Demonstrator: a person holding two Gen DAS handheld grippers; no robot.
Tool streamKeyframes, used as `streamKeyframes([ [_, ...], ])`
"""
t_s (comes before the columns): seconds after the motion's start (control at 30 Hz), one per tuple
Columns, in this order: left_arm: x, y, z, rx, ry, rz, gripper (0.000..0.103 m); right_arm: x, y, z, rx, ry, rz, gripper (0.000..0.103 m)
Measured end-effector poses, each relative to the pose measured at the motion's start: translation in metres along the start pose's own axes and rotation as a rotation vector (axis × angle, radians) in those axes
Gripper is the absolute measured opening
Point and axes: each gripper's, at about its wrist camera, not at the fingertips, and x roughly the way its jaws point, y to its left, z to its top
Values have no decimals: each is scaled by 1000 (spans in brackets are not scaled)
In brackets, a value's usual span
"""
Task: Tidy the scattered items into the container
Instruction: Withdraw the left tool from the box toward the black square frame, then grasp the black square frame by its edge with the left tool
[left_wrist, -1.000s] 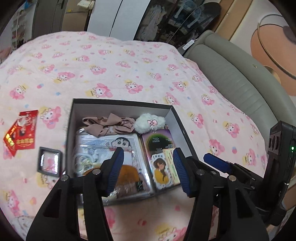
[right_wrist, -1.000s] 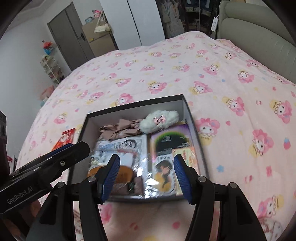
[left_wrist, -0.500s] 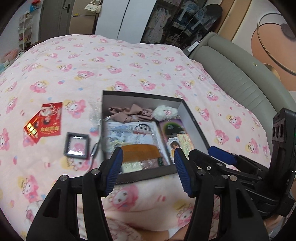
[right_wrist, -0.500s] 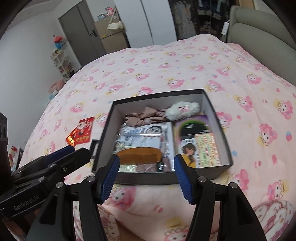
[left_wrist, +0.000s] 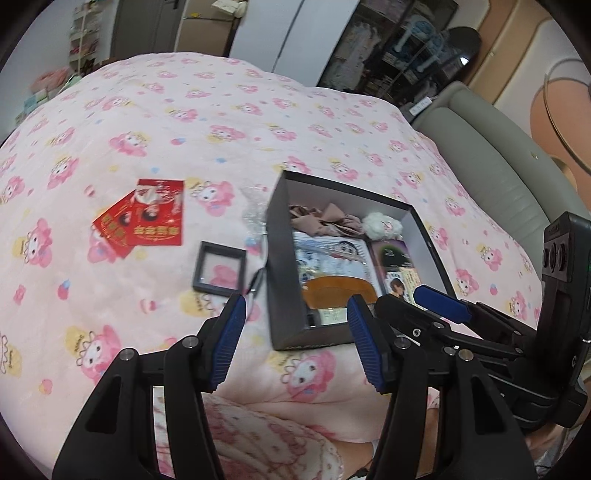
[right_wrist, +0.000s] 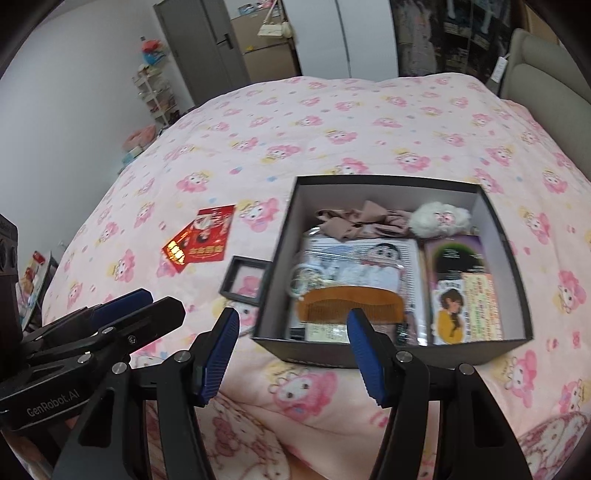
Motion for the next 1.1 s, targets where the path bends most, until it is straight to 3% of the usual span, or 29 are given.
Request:
streamKeyframes([
  [0.17,4,32,0,-72,-9,35,58,21,23,6,-35,19,-6,57],
  [0.37,24,73,1,-188,16,14,58,58,43,16,-68,68,2,57],
  [0.67,66,121,29,-299,42,40,58,109,53,42,-57,117,10,57],
  [0.93,133,164,35,-424,222,51,57,141,71,41,-66,204,40,57],
  [1.1,163,176,43,-398,341,14,51,157,86,28,-111,236,18,57],
])
